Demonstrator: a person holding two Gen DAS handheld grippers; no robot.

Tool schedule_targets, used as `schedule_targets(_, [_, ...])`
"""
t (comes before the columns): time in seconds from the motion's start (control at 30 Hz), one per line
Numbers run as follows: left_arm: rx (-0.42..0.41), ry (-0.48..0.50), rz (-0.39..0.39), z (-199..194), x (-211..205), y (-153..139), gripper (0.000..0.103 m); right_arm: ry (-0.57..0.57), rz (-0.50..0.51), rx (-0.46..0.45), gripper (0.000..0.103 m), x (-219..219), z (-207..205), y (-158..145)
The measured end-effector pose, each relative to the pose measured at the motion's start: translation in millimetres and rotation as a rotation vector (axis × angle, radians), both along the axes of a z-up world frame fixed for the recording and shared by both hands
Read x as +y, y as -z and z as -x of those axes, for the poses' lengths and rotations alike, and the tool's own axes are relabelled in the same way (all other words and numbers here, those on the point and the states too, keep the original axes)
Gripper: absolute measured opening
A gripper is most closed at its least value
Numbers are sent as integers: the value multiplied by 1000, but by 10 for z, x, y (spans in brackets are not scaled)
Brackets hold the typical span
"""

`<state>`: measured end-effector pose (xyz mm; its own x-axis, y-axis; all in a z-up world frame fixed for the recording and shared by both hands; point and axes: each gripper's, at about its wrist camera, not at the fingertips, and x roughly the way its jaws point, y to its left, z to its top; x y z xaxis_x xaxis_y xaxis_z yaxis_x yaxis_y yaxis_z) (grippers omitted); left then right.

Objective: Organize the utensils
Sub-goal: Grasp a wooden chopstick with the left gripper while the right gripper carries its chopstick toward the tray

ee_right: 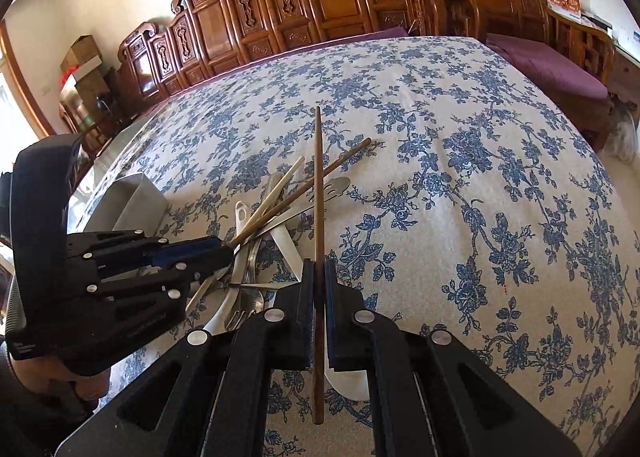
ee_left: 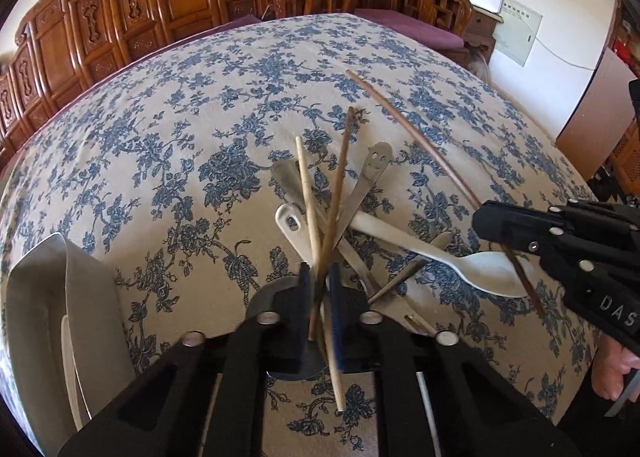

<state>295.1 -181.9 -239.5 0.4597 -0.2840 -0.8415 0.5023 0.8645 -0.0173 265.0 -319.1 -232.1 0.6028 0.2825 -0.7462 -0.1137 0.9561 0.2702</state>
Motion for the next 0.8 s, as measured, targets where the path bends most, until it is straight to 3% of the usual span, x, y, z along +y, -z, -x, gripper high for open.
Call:
schedule_targets(0.27, [-5, -4, 21, 96, 58, -110, 4, -3, 4, 1, 6, 17, -9, 7])
schedule_targets(0.8, [-106, -72, 89, 640, 540, -646, 3, -55, 51, -26, 6, 233, 43, -53])
